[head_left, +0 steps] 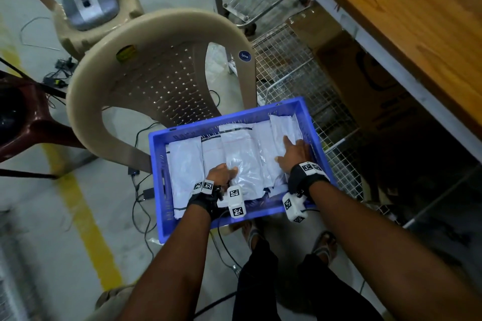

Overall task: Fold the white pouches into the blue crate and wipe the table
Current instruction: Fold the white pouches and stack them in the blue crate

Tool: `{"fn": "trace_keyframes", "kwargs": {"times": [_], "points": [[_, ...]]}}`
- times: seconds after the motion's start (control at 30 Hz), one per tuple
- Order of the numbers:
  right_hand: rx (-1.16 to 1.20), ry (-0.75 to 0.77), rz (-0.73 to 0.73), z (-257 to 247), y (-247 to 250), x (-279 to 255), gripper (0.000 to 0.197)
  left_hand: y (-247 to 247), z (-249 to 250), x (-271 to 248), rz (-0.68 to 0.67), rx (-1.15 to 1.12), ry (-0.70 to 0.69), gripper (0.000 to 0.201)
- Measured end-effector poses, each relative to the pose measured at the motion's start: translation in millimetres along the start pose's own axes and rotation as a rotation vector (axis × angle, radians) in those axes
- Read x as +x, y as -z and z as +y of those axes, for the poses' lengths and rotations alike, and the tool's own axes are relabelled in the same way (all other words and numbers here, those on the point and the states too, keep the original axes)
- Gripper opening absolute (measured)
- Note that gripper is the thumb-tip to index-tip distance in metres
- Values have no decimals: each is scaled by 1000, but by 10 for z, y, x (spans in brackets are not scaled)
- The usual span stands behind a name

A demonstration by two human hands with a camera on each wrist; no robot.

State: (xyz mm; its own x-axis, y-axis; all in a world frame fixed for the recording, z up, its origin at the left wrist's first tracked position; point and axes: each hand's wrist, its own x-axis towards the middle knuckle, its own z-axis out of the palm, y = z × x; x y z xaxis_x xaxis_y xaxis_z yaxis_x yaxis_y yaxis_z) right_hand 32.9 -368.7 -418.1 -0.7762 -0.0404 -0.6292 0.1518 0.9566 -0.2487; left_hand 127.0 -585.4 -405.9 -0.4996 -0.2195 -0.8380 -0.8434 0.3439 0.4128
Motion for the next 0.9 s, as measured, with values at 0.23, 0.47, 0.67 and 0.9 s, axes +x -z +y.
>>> {"fn": "trace_keyframes", "kwargs": {"times": [0.23,0.47,0.67,0.9], "points": [[323,63,-20,-223,50,-246,53,-51,130,-53,-89,-83,3,45],[430,-65,-143,-216,-101,-185,69,-23,172,-125,-68,-56,-3,36],[473,-9,-234,-383,-228,-66,50,154,-10,-38,-78,-62,-25,51],[316,87,-288,-895,-336,-255,20,564,-398,-160,67,-96,56,33]]}}
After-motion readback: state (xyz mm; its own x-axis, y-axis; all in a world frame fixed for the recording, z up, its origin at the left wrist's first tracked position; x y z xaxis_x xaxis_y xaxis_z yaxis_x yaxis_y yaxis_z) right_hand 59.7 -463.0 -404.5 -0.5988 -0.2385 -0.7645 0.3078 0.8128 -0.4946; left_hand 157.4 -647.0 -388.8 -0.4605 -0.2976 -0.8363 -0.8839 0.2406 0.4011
